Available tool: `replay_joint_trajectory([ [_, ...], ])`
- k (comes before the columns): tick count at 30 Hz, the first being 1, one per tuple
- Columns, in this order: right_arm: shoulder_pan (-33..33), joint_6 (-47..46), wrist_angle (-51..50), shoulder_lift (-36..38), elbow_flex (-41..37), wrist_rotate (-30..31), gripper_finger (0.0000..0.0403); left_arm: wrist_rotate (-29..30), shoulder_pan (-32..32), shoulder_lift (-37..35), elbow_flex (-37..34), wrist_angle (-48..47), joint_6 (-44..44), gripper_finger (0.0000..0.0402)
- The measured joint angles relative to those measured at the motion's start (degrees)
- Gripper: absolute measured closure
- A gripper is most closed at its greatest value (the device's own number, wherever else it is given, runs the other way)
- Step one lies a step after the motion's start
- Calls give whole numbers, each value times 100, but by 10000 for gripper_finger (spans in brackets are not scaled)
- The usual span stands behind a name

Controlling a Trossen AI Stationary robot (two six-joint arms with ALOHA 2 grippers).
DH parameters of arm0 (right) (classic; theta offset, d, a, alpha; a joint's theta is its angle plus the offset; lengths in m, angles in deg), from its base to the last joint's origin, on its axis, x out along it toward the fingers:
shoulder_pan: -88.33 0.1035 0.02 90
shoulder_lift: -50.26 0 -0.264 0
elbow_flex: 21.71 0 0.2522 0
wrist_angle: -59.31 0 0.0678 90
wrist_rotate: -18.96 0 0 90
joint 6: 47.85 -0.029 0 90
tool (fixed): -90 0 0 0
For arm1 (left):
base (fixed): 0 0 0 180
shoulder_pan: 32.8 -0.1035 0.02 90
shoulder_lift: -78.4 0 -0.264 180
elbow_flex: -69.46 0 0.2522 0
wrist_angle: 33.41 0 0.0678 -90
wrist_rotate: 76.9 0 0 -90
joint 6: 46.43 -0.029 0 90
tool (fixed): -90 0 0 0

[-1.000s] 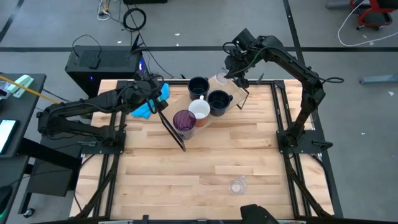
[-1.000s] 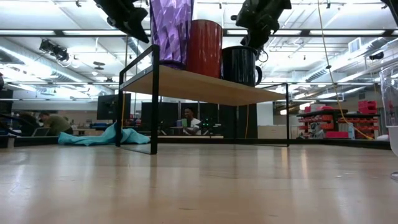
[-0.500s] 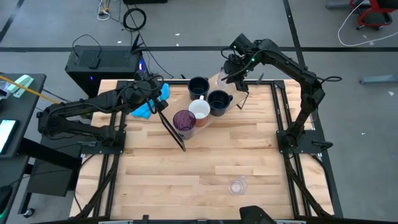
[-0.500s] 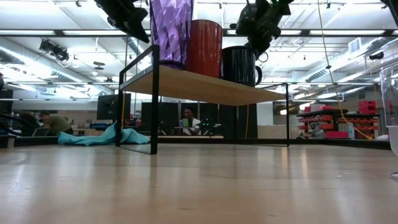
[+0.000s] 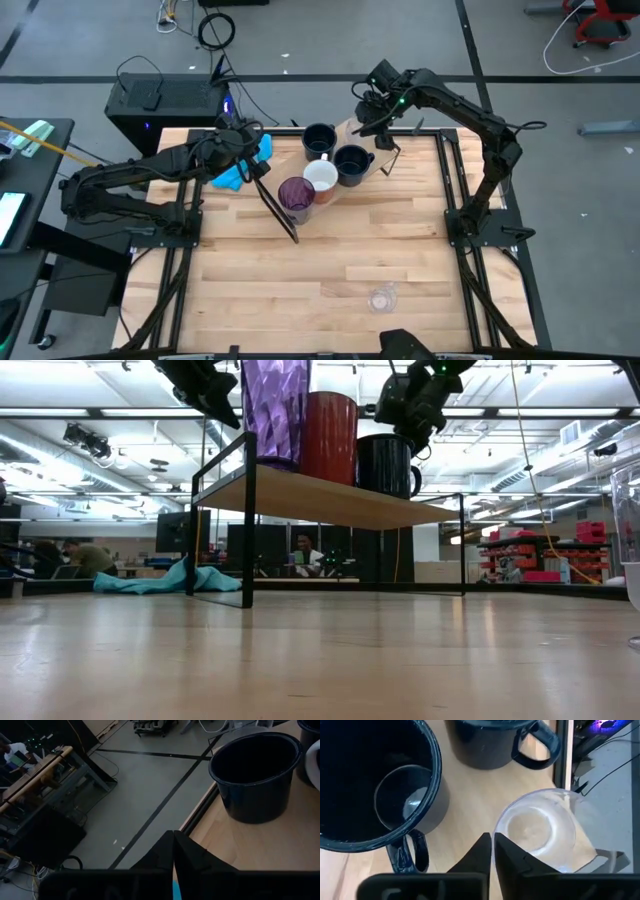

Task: Stack small to large cups/mugs on shelf
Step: Put the left transparent mug on the shelf, then put the transparent mug on the shelf

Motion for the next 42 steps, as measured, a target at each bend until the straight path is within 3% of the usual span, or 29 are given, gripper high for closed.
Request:
replay_joint_trajectory([
  [10,0,-19,121,21,-4,31,304,0,2,0,0,0,-15,388],
  [19,0,-43,245,22,148,33,297,2,2,0,0,-6,-15,380],
  [29,84,-330,-478,41,967,139,282,2,22,0,0,-53,-18,391],
  [35,565,-589,-669,280,1225,24,283,2,22,0,0,-50,-24,382],
  [42,1718,-1004,-1206,450,1220,-20,283,2,22,0,0,-50,-22,378],
])
